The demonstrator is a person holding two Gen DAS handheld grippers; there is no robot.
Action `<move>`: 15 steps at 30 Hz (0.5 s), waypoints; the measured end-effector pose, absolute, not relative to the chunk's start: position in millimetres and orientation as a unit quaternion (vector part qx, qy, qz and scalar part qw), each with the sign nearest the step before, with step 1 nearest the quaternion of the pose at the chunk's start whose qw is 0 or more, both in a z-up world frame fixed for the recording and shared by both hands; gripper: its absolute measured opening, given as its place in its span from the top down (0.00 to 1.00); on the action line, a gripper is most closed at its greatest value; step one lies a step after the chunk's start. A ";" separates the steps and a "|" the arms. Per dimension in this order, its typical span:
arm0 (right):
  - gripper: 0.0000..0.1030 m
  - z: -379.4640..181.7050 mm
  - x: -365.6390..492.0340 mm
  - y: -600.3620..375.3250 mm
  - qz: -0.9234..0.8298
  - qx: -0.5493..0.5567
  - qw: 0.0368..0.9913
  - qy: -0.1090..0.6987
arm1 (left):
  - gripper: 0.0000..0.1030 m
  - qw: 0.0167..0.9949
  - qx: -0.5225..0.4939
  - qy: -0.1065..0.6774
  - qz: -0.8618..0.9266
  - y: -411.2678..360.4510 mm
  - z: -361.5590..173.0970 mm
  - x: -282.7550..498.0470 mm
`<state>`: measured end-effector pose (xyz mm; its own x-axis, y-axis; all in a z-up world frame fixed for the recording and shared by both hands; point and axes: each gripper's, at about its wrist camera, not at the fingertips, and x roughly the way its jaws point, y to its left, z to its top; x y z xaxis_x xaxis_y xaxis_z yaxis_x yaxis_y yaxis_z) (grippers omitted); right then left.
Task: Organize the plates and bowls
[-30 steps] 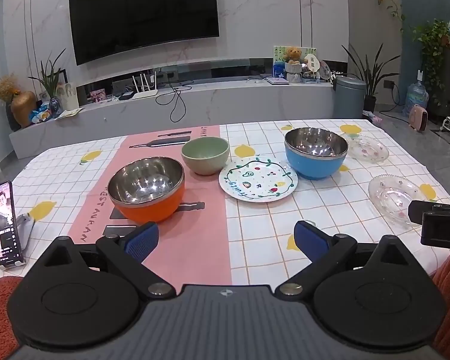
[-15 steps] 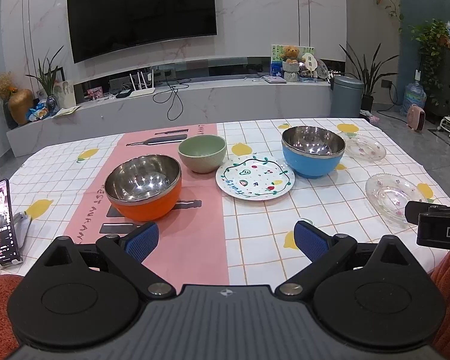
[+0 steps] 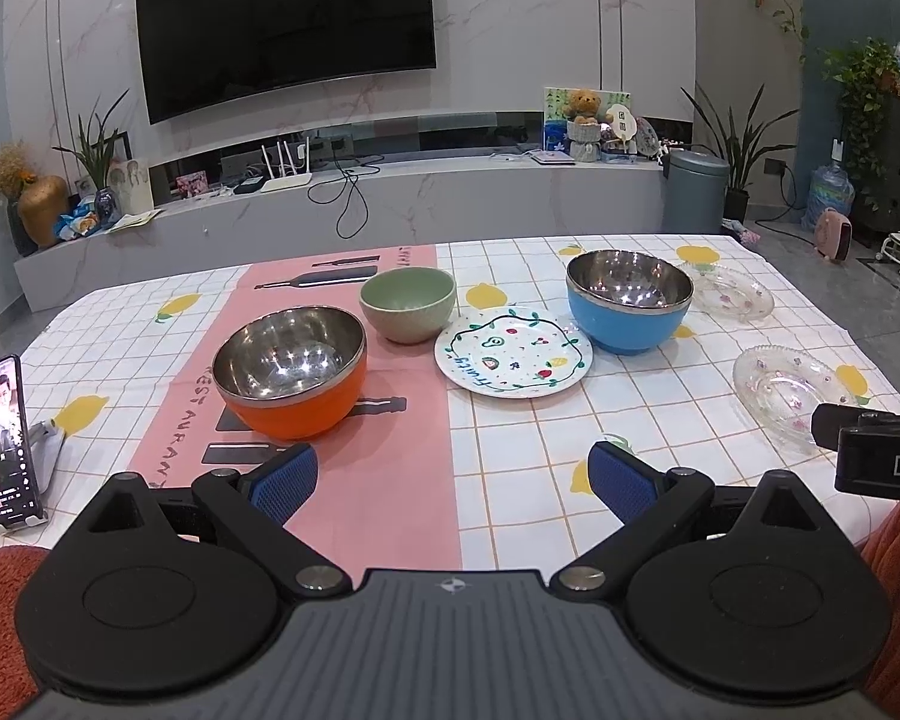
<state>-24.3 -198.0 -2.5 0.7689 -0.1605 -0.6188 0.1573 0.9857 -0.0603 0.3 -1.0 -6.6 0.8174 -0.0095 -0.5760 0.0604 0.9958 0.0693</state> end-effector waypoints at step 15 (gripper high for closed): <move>0.02 -3.1 -25.8 -197.4 -0.084 -0.001 0.940 0.331 | 0.00 0.952 0.041 0.303 -0.019 1.4 -4.6 -0.1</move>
